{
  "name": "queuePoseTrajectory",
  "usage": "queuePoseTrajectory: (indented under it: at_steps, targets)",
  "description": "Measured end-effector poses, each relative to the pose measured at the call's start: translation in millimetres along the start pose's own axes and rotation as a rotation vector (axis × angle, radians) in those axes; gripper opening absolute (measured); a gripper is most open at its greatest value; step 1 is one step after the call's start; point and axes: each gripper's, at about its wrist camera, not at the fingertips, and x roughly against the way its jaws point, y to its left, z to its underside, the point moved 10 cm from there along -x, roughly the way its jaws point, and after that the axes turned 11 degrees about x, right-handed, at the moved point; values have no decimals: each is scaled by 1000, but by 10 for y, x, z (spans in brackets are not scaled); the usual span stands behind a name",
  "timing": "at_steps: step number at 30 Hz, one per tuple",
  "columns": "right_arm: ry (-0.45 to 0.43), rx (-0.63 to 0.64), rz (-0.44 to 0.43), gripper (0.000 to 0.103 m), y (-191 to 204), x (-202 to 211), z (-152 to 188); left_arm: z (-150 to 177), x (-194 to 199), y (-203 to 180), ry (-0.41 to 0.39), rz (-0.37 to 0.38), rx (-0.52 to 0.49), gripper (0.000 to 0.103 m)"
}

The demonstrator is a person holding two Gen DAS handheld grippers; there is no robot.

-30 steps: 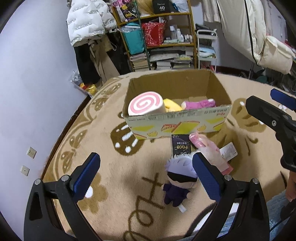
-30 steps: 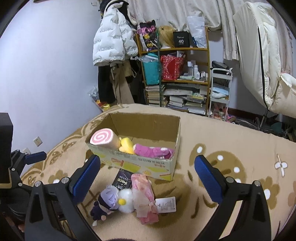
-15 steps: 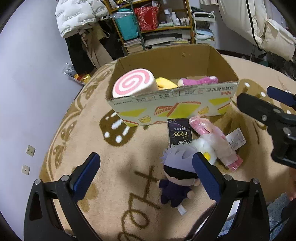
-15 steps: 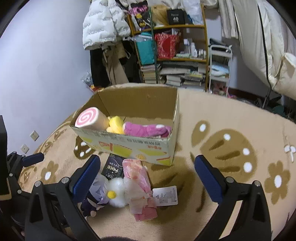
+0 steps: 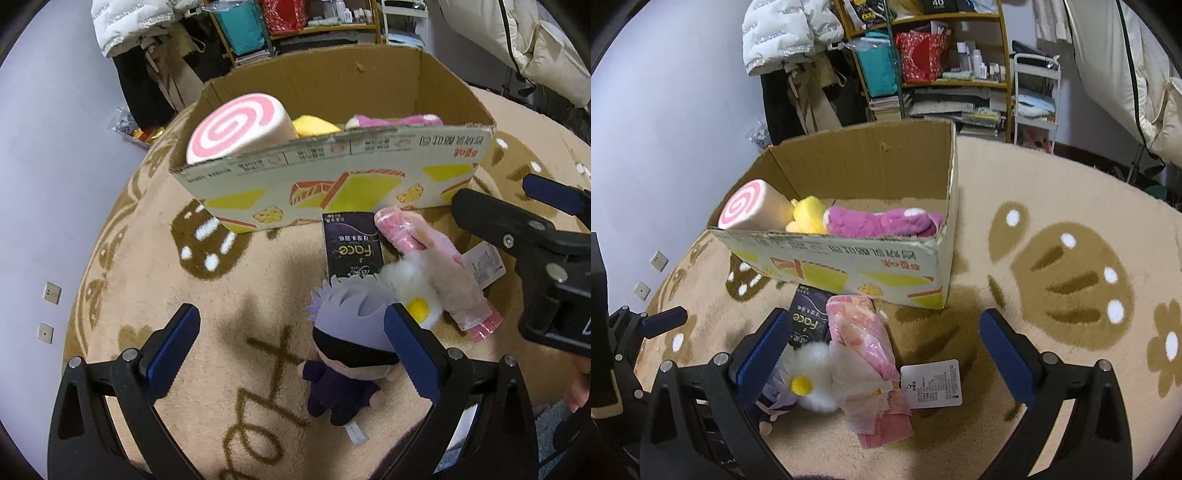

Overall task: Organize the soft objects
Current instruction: 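Lower left tool onto white-haired plush doll while right tool lowers onto pink towel roll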

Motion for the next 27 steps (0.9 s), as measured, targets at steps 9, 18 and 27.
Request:
queuePoseTrajectory:
  at_steps: [9,18,27]
  targets:
    - [51,-11,-4,103,-23,-198,93,40,-116,-83,28,16,-12,99]
    - [118,-15,-16,103,-19,-406,232,107,-175,-197,79,72,-11,99]
    - [180,-10,-30,103,26,-562,367,202,-312,-231,129,54,-26,99]
